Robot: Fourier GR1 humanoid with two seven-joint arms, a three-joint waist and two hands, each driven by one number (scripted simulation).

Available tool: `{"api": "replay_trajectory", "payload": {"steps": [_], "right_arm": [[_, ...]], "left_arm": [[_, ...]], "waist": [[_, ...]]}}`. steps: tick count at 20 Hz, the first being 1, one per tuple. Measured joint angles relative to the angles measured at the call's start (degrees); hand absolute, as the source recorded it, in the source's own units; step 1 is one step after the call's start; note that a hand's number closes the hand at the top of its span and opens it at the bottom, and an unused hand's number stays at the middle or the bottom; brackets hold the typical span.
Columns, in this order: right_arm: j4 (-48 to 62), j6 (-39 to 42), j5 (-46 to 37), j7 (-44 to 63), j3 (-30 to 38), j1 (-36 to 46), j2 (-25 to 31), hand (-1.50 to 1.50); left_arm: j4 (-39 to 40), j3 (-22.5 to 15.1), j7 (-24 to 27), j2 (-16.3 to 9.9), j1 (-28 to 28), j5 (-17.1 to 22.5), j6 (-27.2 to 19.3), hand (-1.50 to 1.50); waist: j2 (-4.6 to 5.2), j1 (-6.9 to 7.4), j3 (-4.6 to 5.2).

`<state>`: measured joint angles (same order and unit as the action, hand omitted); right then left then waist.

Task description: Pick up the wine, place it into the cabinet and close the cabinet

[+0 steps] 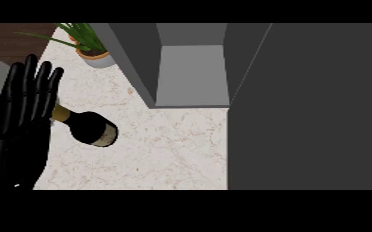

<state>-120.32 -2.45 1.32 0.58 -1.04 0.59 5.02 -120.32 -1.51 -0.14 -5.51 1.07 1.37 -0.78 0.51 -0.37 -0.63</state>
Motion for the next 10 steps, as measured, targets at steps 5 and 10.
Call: {"api": "replay_trajectory", "payload": {"steps": [5, 10], "right_arm": [[-3.53, 0.89, -1.10, 0.17, -1.66, -4.17, -0.14, -1.50], [-8.18, 6.12, 2.50, 3.60, -4.84, -7.65, 2.25, -1.50]], "left_arm": [[-0.39, 5.19, 1.00, -1.49, -3.15, 2.12, 0.88, -1.50], [-0.68, 9.63, -2.23, 0.81, -6.60, 9.63, -0.23, -1.50]], "waist": [[-0.42, 0.28, 0.44], [-0.66, 0.57, 0.62]]}}
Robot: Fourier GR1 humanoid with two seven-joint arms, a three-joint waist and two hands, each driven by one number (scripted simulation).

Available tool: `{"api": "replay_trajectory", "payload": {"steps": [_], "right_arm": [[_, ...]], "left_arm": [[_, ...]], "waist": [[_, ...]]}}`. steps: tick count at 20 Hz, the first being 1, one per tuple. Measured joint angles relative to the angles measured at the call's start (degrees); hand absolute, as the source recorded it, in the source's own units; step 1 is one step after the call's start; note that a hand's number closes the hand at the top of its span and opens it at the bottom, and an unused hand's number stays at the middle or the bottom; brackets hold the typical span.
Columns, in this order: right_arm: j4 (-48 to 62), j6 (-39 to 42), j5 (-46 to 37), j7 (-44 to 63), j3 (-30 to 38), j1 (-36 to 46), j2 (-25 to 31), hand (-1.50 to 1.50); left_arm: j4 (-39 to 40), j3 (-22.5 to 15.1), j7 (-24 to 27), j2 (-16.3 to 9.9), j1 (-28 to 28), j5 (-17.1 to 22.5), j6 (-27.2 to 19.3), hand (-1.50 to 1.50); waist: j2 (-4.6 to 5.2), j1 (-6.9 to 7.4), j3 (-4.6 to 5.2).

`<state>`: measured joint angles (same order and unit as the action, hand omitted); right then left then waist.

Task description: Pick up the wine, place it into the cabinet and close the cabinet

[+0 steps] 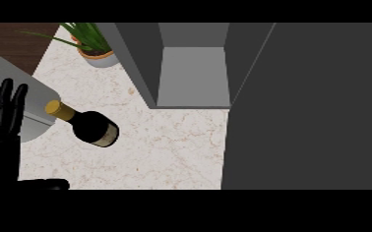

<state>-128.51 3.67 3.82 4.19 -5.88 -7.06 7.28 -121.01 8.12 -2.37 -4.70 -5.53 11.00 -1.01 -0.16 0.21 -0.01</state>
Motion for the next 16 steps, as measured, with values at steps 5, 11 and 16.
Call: {"api": "replay_trajectory", "payload": {"steps": [5, 11, 16], "right_arm": [[-9.43, 0.68, 2.96, 10.08, -1.53, -0.11, 1.55, -1.50], [-12.45, -1.29, 2.90, 20.42, -1.49, 6.02, 2.40, -1.50], [-13.30, -3.79, 1.96, 28.00, -1.44, 12.60, 2.61, -1.50]], "left_arm": [[-6.08, 0.33, -6.72, 1.27, -1.63, 2.34, -2.88, -1.50], [-14.17, 0.17, -15.75, 0.96, -1.28, 2.37, -6.73, -1.50], [-16.35, -0.36, -21.71, 0.29, 1.21, 0.87, -9.94, -1.50]], "waist": [[-0.01, -0.10, 0.02], [0.02, -0.09, 0.03], [0.04, -0.16, 0.03]]}}
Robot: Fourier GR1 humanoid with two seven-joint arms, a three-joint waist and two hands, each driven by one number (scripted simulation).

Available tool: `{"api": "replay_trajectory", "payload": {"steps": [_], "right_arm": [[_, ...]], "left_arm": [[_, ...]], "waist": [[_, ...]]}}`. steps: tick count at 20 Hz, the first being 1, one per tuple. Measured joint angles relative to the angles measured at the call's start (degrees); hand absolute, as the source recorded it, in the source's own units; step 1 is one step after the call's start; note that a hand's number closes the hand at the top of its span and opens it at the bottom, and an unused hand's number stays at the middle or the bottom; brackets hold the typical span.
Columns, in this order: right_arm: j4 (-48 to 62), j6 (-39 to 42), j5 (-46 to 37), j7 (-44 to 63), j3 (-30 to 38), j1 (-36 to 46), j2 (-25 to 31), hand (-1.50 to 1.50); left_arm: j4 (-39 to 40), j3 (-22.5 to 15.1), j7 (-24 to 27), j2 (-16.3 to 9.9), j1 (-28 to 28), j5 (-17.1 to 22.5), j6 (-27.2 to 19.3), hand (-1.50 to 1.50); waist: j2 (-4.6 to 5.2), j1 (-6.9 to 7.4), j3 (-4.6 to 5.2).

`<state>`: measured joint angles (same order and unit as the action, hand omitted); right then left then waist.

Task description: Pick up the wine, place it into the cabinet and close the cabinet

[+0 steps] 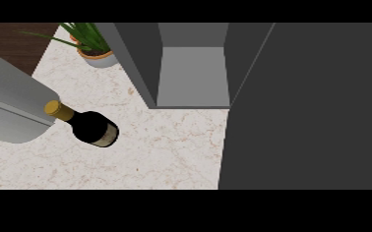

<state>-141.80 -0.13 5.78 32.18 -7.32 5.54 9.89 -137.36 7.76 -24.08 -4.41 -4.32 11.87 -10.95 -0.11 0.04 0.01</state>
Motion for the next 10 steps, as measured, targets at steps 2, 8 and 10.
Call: {"api": "replay_trajectory", "payload": {"steps": [2, 8, 10], "right_arm": [[-0.45, -1.41, -0.04, 3.56, 0.28, 2.89, 0.10, -1.50], [-0.81, -3.01, -0.26, 10.17, 2.22, 8.76, 0.89, -1.50], [-1.00, -3.89, -0.43, 12.01, 2.34, 10.44, 0.88, -1.50]], "left_arm": [[-0.02, 0.13, -1.55, -0.44, 0.99, -0.44, -0.72, -1.50], [-0.64, -2.01, -6.09, -0.72, 4.30, -3.93, -3.87, -1.50], [-0.29, -1.94, -6.85, -1.02, 5.21, -4.51, -4.28, -1.50]], "waist": [[-0.02, -0.07, 0.01], [-0.02, -0.19, 0.00], [-0.02, -0.25, -0.01]]}}
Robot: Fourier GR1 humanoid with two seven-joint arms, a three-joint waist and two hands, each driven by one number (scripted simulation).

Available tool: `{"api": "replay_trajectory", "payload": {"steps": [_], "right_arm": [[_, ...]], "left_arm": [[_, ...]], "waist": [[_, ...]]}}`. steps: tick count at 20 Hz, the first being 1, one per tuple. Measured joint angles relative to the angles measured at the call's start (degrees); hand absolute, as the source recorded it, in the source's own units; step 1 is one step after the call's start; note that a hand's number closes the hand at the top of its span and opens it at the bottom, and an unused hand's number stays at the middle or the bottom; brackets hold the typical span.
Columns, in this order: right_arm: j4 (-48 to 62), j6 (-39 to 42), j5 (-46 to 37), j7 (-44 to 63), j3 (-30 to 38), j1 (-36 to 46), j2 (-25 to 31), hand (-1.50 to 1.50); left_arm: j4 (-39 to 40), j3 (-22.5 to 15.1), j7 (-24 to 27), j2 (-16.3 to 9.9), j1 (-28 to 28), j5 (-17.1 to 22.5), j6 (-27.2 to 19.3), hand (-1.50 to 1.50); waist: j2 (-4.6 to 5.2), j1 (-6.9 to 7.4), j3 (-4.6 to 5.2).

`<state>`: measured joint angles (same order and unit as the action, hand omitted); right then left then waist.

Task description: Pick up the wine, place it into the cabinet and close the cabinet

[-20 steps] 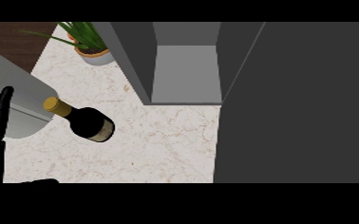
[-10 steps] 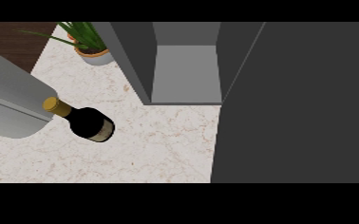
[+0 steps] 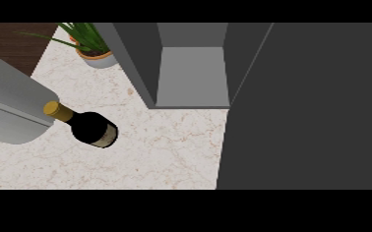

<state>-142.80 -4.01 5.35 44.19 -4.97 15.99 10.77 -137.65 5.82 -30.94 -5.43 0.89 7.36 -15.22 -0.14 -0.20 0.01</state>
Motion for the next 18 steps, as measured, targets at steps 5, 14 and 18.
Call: {"api": "replay_trajectory", "payload": {"steps": [5, 14, 18], "right_arm": [[0.14, -1.65, -0.58, 4.07, 0.05, 4.41, 0.14, -1.50], [0.15, -2.17, -0.45, 9.01, 3.36, 10.24, 1.69, -1.50], [0.11, -2.73, -0.53, 10.73, 3.31, 12.43, 1.88, -1.50]], "left_arm": [[2.83, 1.38, -1.12, -0.86, 2.55, -0.30, -0.64, -1.50], [9.12, 3.67, 4.13, 0.16, 2.79, -0.49, -0.49, -1.50], [13.16, 3.53, 7.16, 0.89, 3.18, -2.14, -0.88, -1.50]], "waist": [[0.01, -0.01, 0.01], [0.01, -0.05, 0.02], [0.00, -0.14, 0.02]]}}
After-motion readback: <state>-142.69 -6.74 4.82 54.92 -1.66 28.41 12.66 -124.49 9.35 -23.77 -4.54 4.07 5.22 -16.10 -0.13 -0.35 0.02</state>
